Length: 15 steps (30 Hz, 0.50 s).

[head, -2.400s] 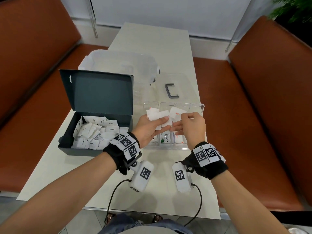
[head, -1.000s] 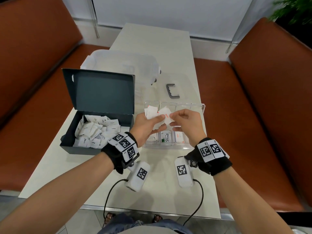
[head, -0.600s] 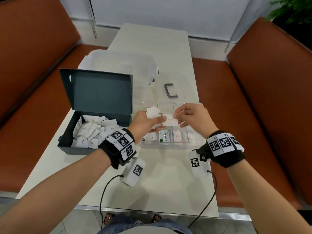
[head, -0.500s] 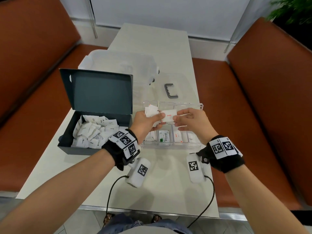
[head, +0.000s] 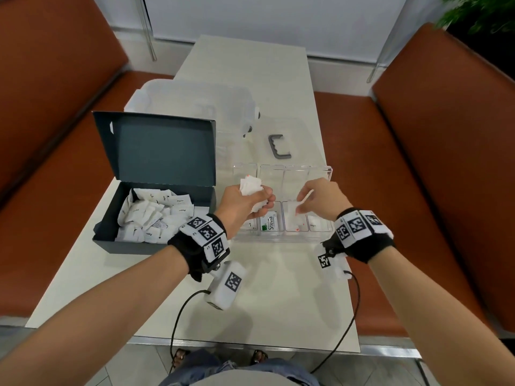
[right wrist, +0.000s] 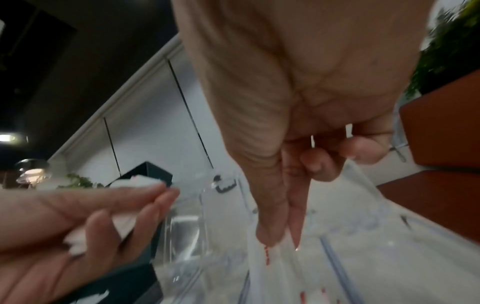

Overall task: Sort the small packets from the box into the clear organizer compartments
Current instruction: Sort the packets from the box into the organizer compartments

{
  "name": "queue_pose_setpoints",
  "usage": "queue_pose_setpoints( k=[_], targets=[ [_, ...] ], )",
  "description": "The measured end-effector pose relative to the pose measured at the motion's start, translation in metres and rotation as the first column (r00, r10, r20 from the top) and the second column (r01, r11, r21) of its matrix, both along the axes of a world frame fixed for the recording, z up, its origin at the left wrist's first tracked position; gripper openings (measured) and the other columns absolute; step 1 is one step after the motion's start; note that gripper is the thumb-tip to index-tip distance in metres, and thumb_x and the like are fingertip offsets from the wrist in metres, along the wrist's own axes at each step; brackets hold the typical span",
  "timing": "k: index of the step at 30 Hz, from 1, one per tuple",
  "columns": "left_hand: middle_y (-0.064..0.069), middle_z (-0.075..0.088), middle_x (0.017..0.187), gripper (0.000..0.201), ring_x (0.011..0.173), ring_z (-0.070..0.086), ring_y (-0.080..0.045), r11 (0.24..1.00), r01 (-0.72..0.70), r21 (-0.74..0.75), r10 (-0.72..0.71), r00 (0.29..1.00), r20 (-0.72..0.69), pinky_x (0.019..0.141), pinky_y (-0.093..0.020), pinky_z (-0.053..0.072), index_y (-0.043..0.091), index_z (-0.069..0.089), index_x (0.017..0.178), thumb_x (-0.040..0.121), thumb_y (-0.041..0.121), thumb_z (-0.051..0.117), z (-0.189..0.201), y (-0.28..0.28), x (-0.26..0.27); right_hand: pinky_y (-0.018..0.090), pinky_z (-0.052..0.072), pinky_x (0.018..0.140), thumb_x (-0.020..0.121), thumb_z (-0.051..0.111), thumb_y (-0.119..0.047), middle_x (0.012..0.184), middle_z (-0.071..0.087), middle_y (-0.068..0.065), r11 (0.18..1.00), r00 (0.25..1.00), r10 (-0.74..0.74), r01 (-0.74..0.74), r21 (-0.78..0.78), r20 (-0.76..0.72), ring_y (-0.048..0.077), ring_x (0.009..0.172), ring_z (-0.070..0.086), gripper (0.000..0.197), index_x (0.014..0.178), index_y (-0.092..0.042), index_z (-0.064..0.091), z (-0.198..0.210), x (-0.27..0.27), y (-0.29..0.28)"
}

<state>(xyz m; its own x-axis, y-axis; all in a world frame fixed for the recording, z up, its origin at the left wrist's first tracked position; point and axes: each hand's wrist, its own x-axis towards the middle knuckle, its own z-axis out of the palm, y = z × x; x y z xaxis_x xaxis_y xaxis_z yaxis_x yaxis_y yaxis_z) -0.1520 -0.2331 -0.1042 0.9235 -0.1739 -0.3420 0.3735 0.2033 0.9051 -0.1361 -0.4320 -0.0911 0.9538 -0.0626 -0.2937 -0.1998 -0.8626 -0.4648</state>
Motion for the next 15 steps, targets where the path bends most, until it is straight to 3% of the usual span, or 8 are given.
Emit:
queue_pose_setpoints(
  k=[3,6,10,15],
  targets=[
    [-0.008,0.072,0.084,0.015,0.072,0.069,-0.014,1.0,0.01,-0.003,-0.01,1.0,-0.003,0.06,-0.019,0.054,0.002,0.068,0.1,0.089,0.013,0.07,0.0,-0.001,-0.002,0.033,0.047,0.084,0.072,0.08,-0.023,0.102,0.061,-0.003,0.982,0.995,0.096,-0.096,-0.161,-0.007,0.019,0.094,0.06,0.022,0.081,-0.024,0.06,-0.014,0.004,0.016],
    [-0.007,0.072,0.085,0.015,0.072,0.069,-0.014,1.0,0.014,-0.018,-0.014,1.0,-0.007,0.059,-0.018,0.053,0.003,0.068,0.099,0.088,0.013,0.07,0.0,0.0,-0.003,0.037,0.043,0.092,0.075,0.077,-0.022,0.103,0.062,-0.004,0.961,0.993,0.118,-0.11,-0.255,0.016,0.021,0.099,0.058,0.021,0.08,-0.026,0.057,-0.027,0.006,0.021],
    [-0.006,0.072,0.085,0.011,0.074,0.069,-0.013,1.0,0.011,-0.024,-0.011,1.0,-0.014,0.061,-0.019,0.054,0.006,0.068,0.098,0.089,0.013,0.069,-0.002,0.003,-0.005,0.034,0.029,0.083,0.081,0.068,-0.019,0.094,0.067,-0.002,0.929,0.982,0.162,-0.12,-0.351,0.094,0.022,0.096,0.059,0.014,0.089,-0.024,0.058,-0.044,0.002,0.024],
    [-0.006,0.072,0.086,0.011,0.076,0.07,-0.013,0.999,0.011,-0.039,-0.012,0.999,-0.029,0.062,-0.019,0.054,0.007,0.068,0.098,0.089,0.013,0.068,-0.005,0.006,-0.007,0.037,0.03,0.086,0.088,0.062,-0.021,0.09,0.067,0.002,0.799,0.938,0.319,-0.187,-0.571,0.139,0.026,0.095,0.056,0.007,0.095,-0.02,0.063,-0.055,-0.004,0.024]
  ],
)
